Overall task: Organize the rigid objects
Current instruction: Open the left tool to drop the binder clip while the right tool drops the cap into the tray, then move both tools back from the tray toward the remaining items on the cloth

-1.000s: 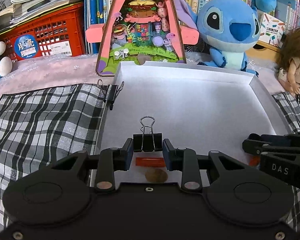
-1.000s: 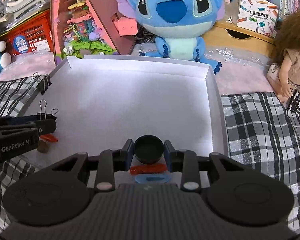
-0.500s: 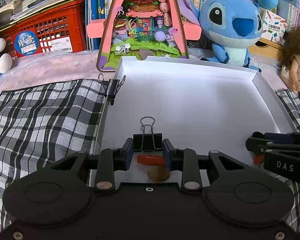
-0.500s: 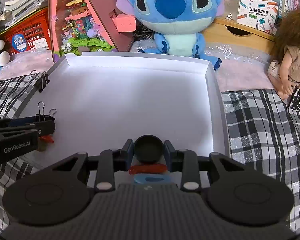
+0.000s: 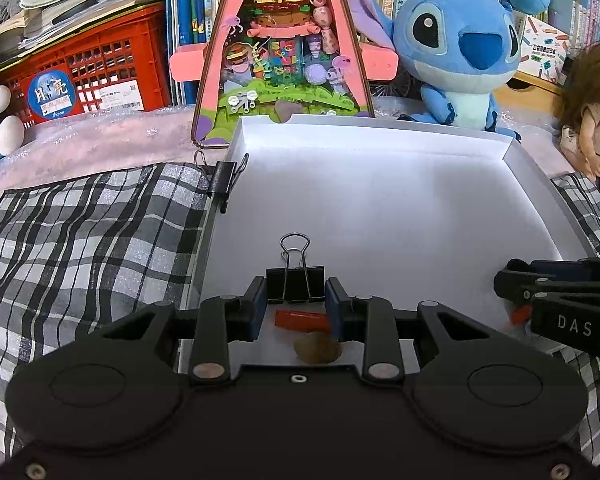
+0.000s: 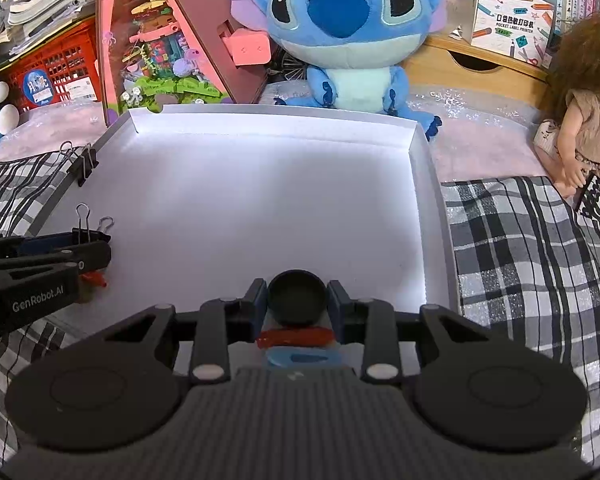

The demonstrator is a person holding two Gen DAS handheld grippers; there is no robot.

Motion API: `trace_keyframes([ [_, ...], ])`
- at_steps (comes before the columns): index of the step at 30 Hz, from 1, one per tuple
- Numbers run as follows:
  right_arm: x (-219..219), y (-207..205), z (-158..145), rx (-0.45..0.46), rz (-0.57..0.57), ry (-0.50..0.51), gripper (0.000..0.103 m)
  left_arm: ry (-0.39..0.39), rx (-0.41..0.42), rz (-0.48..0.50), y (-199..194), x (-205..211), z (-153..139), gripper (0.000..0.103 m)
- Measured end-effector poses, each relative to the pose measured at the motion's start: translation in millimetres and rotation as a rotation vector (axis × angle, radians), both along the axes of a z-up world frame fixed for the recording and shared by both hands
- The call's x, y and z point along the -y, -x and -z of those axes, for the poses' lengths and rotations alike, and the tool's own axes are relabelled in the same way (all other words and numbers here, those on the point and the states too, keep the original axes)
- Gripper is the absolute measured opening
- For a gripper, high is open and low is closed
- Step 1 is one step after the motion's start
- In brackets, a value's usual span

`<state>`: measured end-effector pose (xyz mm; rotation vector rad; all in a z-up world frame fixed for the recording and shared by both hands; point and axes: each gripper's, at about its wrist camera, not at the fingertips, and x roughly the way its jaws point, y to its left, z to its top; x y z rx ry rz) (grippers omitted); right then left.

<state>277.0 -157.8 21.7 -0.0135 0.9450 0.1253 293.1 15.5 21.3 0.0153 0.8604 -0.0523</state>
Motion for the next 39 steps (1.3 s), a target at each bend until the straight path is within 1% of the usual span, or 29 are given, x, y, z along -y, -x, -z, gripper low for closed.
trace_keyframes([
  [1, 0, 0, 0, 0.003, 0.001, -0.002, 0.051, -0.002, 0.003, 0.004, 1, 0, -1, 0.032],
  [2, 1, 1, -1, 0.007, 0.0, -0.007, 0.053, -0.007, 0.007, 0.007, 2, 0, -2, 0.037],
  [5, 3, 4, -3, 0.022, -0.005, -0.017, 0.055, -0.024, 0.026, 0.011, 6, 0, -6, 0.038],
  [9, 6, 8, -7, 0.042, -0.005, -0.017, 0.06, -0.012, 0.041, 0.013, 11, -2, -13, 0.042],
  [14, 9, 14, -15, 0.067, -0.002, -0.022, 0.066, -0.028, 0.08, 0.02, 22, -3, -23, 0.052],
  [16, 10, 18, -17, 0.076, -0.003, -0.026, 0.068, -0.022, 0.088, 0.025, 28, -4, -27, 0.054],
  [21, 9, 35, -25, 0.131, -0.029, 0.009, 0.078, -0.008, 0.11, 0.038, 45, -8, -34, 0.061],
  [23, 10, 43, -27, 0.148, -0.042, 0.016, 0.079, -0.008, 0.122, 0.047, 53, -9, -37, 0.066],
  [25, 11, 50, -30, 0.158, -0.052, 0.014, 0.08, -0.003, 0.134, 0.05, 62, -10, -39, 0.068],
  [27, 12, 56, -33, 0.169, -0.056, 0.008, 0.082, 0.008, 0.144, 0.053, 69, -12, -42, 0.07],
  [29, 13, 62, -36, 0.185, -0.063, 0.004, 0.084, 0.024, 0.155, 0.059, 77, -14, -45, 0.075],
  [33, 11, 76, -42, 0.215, -0.084, 0.004, 0.087, 0.03, 0.174, 0.077, 94, -14, -50, 0.077],
  [39, 3, 98, -47, 0.263, -0.127, 0.034, 0.088, 0.049, 0.182, 0.101, 115, -13, -52, 0.079],
])
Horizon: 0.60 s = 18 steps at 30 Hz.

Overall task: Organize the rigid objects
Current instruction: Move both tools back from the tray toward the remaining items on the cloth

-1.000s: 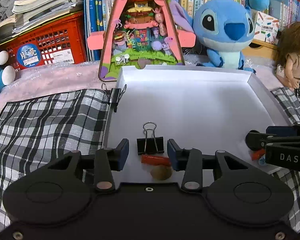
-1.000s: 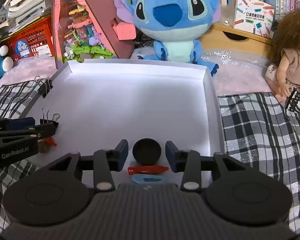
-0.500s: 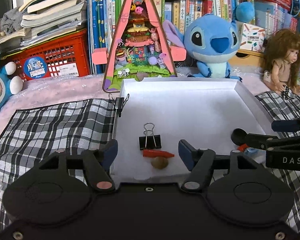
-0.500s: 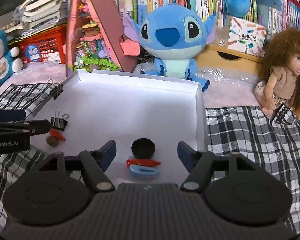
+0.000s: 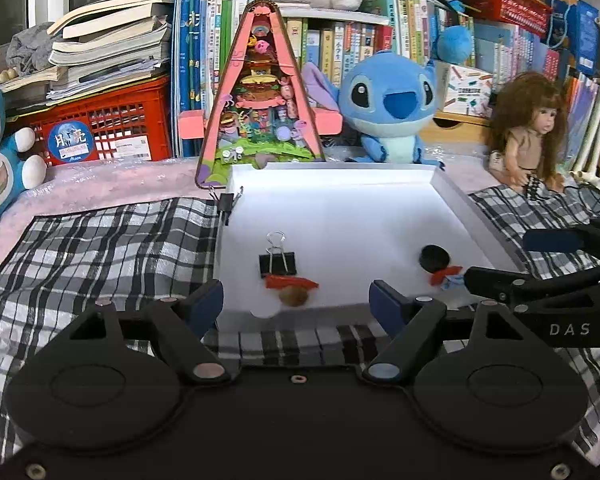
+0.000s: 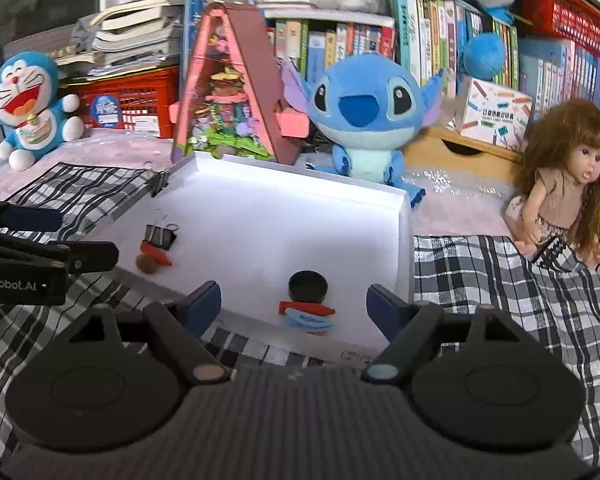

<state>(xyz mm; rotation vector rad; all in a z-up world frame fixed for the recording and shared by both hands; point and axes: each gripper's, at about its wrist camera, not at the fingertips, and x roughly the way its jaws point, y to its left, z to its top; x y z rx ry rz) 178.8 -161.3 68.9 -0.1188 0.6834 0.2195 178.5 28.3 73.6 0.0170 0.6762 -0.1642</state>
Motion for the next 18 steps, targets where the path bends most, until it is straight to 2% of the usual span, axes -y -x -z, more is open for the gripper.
trace_keyframes([
  [15, 1, 44, -2, 0.048, -0.032, -0.022, 0.09, -0.01, 0.064, 0.031, 48, 3, 1, 0.081],
  [18, 2, 53, 0, 0.055, -0.036, -0.021, 0.09, 0.015, 0.057, 0.035, 56, 2, 3, 0.082],
])
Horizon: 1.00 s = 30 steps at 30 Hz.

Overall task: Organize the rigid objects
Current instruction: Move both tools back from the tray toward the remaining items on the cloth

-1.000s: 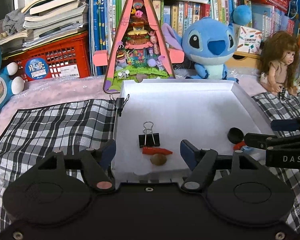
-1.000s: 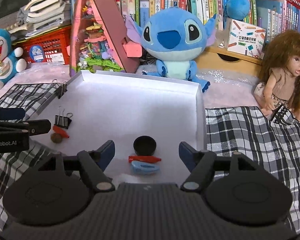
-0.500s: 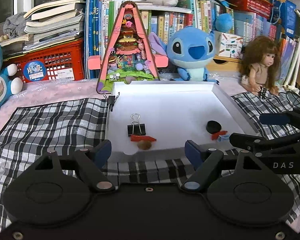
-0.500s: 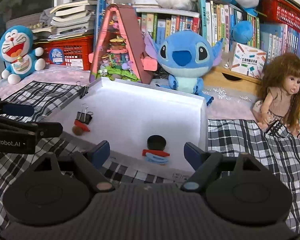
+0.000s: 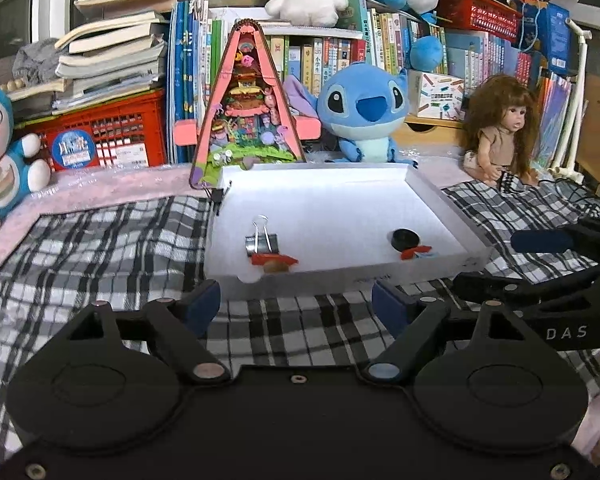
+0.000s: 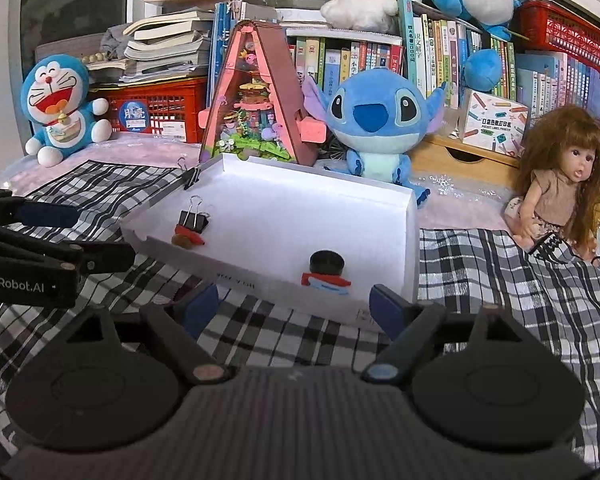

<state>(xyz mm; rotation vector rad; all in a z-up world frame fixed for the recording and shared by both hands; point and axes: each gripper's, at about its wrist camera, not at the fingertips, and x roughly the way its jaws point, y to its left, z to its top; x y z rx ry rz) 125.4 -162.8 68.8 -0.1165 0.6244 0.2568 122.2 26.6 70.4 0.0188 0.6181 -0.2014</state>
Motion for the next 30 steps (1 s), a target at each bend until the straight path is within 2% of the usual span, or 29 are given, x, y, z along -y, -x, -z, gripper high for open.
trace_keyframes([
  [3, 0, 9, 2, 0.005, 0.0, -0.005, 0.09, 0.01, -0.002, 0.006, 9, -1, 2, 0.082],
  [9, 5, 28, 5, 0.004, 0.01, -0.055, 0.092, -0.032, 0.022, 0.022, 29, 4, 7, 0.082],
  [15, 10, 48, 5, 0.005, 0.012, -0.074, 0.093, -0.014, 0.006, 0.025, 43, 3, 11, 0.082],
  [30, 17, 77, 19, 0.014, 0.042, -0.053, 0.094, -0.034, -0.008, 0.044, 71, 7, 29, 0.082],
])
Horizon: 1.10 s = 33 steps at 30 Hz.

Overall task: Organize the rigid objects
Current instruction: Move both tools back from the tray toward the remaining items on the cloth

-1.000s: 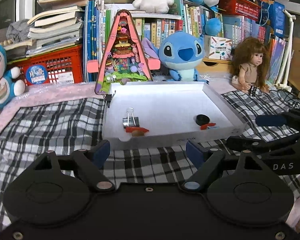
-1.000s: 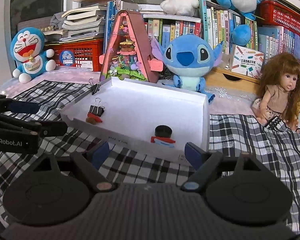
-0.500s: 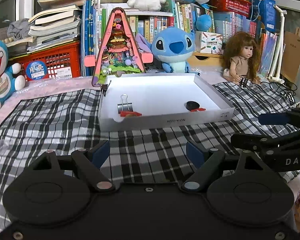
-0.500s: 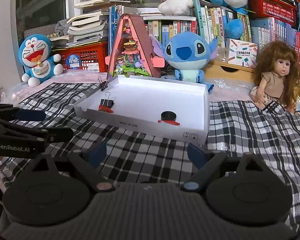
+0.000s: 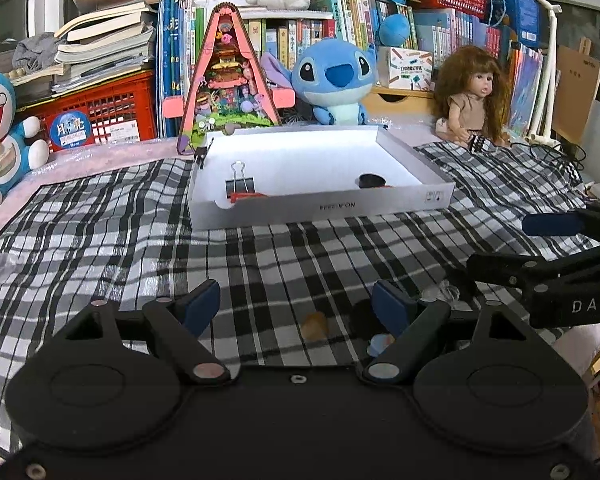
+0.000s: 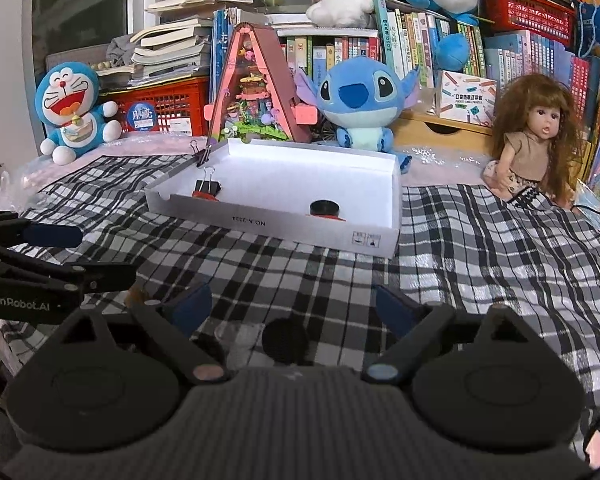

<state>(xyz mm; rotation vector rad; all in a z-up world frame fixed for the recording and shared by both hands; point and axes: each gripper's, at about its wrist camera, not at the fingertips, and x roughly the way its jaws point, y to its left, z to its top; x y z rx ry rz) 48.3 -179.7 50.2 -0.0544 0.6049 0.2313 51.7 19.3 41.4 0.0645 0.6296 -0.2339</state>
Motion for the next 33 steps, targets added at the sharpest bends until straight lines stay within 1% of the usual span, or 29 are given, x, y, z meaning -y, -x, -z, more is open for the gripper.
trace_keyframes([
  [6, 3, 8, 9, -0.006, 0.015, 0.015, 0.094, 0.013, -0.022, -0.01, 5, -4, 8, 0.082],
  [19, 9, 24, 23, -0.019, 0.031, 0.031, 0.094, 0.013, -0.058, -0.016, 16, -7, 21, 0.082],
  [27, -6, 34, 34, 0.0, -0.035, 0.134, 0.094, 0.024, -0.095, -0.005, 17, -6, 29, 0.081],
  [31, -12, 36, 34, 0.008, -0.064, 0.146, 0.092, 0.008, -0.089, 0.009, 17, -1, 30, 0.076],
  [33, -13, 36, 35, 0.002, -0.075, 0.137, 0.088, 0.001, -0.089, 0.007, 14, 0, 30, 0.073],
])
